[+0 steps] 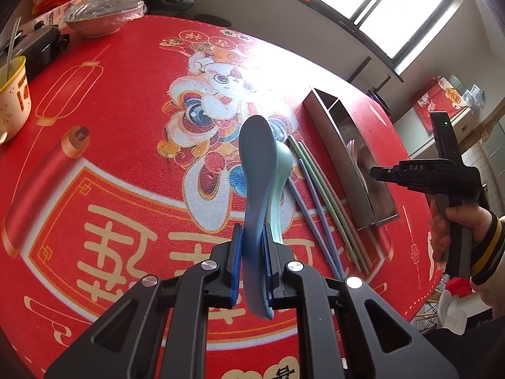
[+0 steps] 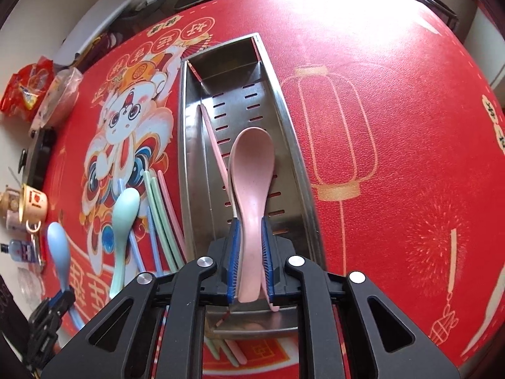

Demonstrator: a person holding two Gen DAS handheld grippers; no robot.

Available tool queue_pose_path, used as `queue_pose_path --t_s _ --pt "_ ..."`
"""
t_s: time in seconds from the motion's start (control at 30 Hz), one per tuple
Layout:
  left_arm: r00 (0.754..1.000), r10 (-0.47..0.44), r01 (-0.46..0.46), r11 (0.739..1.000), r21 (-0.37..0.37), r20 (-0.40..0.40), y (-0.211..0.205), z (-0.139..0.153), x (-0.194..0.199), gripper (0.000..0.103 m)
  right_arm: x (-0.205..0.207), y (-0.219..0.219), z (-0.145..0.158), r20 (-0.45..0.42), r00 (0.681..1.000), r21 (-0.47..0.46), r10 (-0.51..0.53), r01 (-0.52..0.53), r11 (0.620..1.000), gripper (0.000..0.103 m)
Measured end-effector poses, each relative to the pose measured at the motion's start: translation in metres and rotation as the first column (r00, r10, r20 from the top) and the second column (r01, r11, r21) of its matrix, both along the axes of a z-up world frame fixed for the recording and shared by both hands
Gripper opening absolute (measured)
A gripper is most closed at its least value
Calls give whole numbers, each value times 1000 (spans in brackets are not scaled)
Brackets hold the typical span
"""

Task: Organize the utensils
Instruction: 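Open the right tool to release the pink spoon in the tray, then carry the blue spoon with the left tool down into the tray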

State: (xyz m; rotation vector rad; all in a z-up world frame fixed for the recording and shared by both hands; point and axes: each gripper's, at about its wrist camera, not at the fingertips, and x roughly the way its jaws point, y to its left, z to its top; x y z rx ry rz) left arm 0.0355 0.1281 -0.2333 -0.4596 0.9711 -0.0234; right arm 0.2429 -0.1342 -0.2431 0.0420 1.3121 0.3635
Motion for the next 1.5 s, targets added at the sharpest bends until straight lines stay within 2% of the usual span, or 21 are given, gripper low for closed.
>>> queue_pose_path --t_s 0.03,0.1,0.17,0.3,0.67,0.73,0.77,1.0,1.17,1.5 --pt "1000 -12 12 1000 1 2 -4 2 3 12 -2 -4 4 15 1000 -3 -2 2 1000 30" --pt "999 -34 34 999 3 7 -13 6 12 12 -7 -13 12 49 999 -5 -6 6 1000 50" --pt "999 -52 52 999 2 10 -24 9 21 12 -11 -23 18 74 997 -1 -8 8 1000 50" --pt "996 -92 92 996 8 9 -48 15 39 12 -17 -42 24 88 996 16 -22 20 1000 58" --pt "986 -165 165 986 27 -4 -121 31 90 12 -17 -86 20 69 997 96 -37 30 995 71" --pt "986 -168 168 985 35 -9 -133 33 99 12 -12 -95 19 74 996 108 -41 33 994 77" --pt "986 -165 166 985 37 -15 -139 33 103 12 -10 -99 20 79 996 113 -40 31 993 87" --pt "991 -108 114 992 62 -82 -175 22 129 12 6 -118 21 106 994 155 20 -36 987 87" --pt "990 -52 66 992 103 -132 -196 13 145 12 18 -133 15 90 995 200 47 -65 978 87" --pt "978 66 -37 989 146 -200 -212 -11 166 12 39 -172 2 58 997 233 41 -54 971 87"
